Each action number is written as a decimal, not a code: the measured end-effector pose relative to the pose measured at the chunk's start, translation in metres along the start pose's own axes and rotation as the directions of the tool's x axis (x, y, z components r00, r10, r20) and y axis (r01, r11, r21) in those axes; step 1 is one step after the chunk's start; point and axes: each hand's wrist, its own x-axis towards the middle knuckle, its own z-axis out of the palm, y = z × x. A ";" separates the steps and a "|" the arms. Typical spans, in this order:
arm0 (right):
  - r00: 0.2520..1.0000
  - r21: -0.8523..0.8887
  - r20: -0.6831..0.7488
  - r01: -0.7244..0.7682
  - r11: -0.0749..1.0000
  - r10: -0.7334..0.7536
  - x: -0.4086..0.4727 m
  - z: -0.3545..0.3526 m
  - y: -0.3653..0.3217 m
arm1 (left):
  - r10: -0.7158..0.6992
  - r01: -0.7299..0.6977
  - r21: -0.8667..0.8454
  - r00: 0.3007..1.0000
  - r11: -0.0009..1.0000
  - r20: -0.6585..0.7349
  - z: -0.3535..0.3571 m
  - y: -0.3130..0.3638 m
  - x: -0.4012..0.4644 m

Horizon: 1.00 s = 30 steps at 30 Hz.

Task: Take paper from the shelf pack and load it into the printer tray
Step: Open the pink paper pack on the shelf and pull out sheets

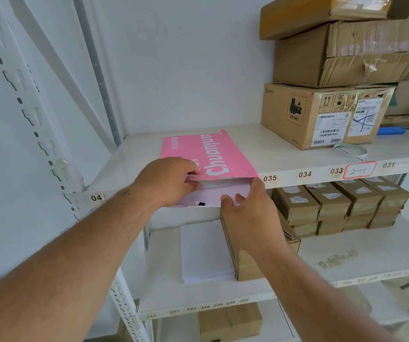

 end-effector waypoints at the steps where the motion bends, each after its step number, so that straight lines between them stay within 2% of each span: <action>1: 1.000 0.047 0.000 -0.003 0.999 0.003 -0.002 0.001 -0.002 | 0.007 -0.007 0.012 1.000 1.000 0.007 0.000 0.000 0.000; 4: 1.000 0.181 0.000 -0.015 0.983 0.015 -0.005 0.006 -0.011 | 0.050 -0.053 0.100 0.998 0.994 0.029 0.000 0.000 0.001; 6: 0.990 0.331 0.059 -0.143 0.933 0.131 -0.003 0.013 -0.017 | 0.078 -0.081 0.153 0.997 0.985 0.031 -0.001 0.001 0.001; 7: 0.967 0.452 0.122 -0.255 0.855 0.224 0.000 0.017 -0.019 | 0.094 -0.097 0.163 0.995 0.982 0.026 -0.002 0.001 0.001; 8: 0.930 0.571 0.202 -0.367 0.734 0.308 0.003 0.021 -0.021 | 0.107 -0.108 0.163 0.994 0.981 0.019 -0.003 0.001 0.002; 10: 0.875 0.710 0.311 -0.473 0.522 0.370 0.010 0.029 -0.022 | 0.123 -0.122 0.156 0.992 0.980 0.007 -0.003 0.000 0.003; 12: 0.849 0.758 0.356 -0.507 0.410 0.391 0.016 0.032 -0.022 | 0.129 -0.128 0.162 0.992 0.978 0.003 -0.002 -0.002 0.004; 16: 0.800 0.790 0.413 -0.552 0.266 0.435 0.022 0.033 -0.023 | 0.103 -0.102 0.130 0.995 0.986 -0.001 -0.001 -0.007 0.005; 30: 0.820 0.791 0.428 -0.544 0.282 0.380 0.033 0.042 -0.020 | 0.126 -0.126 0.113 0.992 0.986 0.003 0.000 -0.012 0.007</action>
